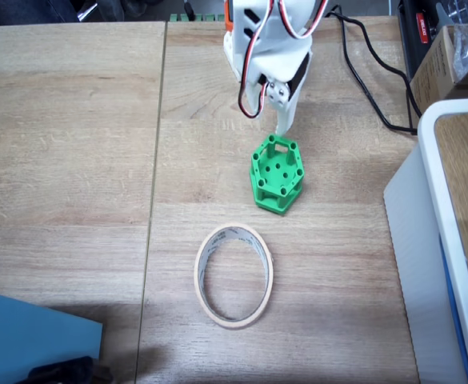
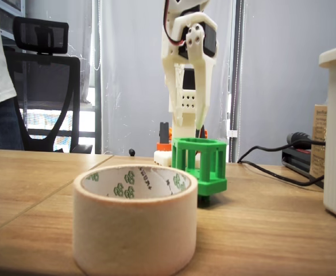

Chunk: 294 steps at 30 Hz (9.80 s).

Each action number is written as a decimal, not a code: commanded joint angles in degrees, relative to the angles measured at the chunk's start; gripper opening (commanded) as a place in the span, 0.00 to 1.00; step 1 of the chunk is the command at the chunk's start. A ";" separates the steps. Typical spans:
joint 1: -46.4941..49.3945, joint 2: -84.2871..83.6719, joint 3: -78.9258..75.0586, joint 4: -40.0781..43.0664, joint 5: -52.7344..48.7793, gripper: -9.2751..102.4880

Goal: Grasp a component and put it in the bin.

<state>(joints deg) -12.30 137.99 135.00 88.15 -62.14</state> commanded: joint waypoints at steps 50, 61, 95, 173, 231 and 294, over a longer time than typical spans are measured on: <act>5.01 9.93 2.37 -15.29 -0.79 0.22; 5.01 10.02 4.92 -10.20 -0.88 0.22; 5.10 0.97 12.04 -18.81 -0.88 0.22; 12.22 -21.88 -30.15 -27.69 -0.62 0.08; 11.69 -41.75 -46.85 -27.25 0.09 0.08; 12.22 -19.16 -33.40 -26.63 -0.79 0.22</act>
<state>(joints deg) -0.88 113.38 102.22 61.08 -62.31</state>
